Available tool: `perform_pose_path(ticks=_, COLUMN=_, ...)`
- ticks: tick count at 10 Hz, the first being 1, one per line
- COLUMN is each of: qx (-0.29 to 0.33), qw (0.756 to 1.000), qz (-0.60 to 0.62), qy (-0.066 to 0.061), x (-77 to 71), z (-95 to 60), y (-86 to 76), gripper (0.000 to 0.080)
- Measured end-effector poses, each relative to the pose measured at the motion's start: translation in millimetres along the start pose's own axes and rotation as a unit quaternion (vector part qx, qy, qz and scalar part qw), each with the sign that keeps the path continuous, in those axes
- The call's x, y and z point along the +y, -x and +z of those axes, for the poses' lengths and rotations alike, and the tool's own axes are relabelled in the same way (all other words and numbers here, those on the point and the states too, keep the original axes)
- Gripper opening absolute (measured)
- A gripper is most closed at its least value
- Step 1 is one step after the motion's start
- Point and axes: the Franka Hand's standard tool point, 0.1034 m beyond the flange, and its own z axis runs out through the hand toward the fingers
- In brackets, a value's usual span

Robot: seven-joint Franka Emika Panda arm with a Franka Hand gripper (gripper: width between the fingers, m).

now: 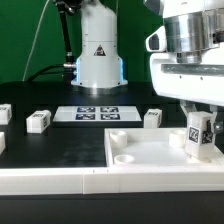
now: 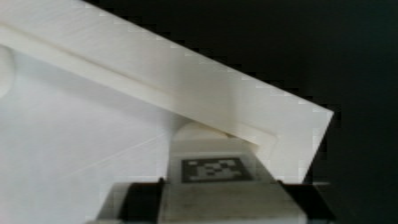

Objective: Assemble one leg

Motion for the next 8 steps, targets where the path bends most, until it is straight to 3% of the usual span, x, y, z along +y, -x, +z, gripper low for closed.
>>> perform_pose_path(ticks=1, qx=0.000, qw=1.000, qz=-0.024, qy=0.000, x=0.1, z=0.0, y=-0.5, gripper=0.0381)
perform_pose_path(ticks=2, qx=-0.002, qw=0.998, qz=-0.064, qy=0.004, x=0.0, z=-0.2, y=-1.3, gripper=0.0381)
perform_pose_path(ticks=3, qx=-0.007, qw=0.996, qz=-0.093, qy=0.010, x=-1.1, z=-0.7, y=0.0, gripper=0.0559)
perform_pose_path(ticks=4, qx=-0.011, qw=0.991, qz=-0.130, qy=0.013, x=-3.0, z=-1.0, y=0.9, gripper=0.0631)
perform_pose_path(ticks=6, qx=-0.013, qw=0.962, qz=-0.273, qy=0.020, x=-4.4, z=-2.3, y=1.5, gripper=0.0644)
perform_pose_path(ticks=8, qx=-0.007, qw=0.907, qz=-0.420, qy=0.043, x=-5.2, z=-5.9, y=0.5, gripper=0.0649)
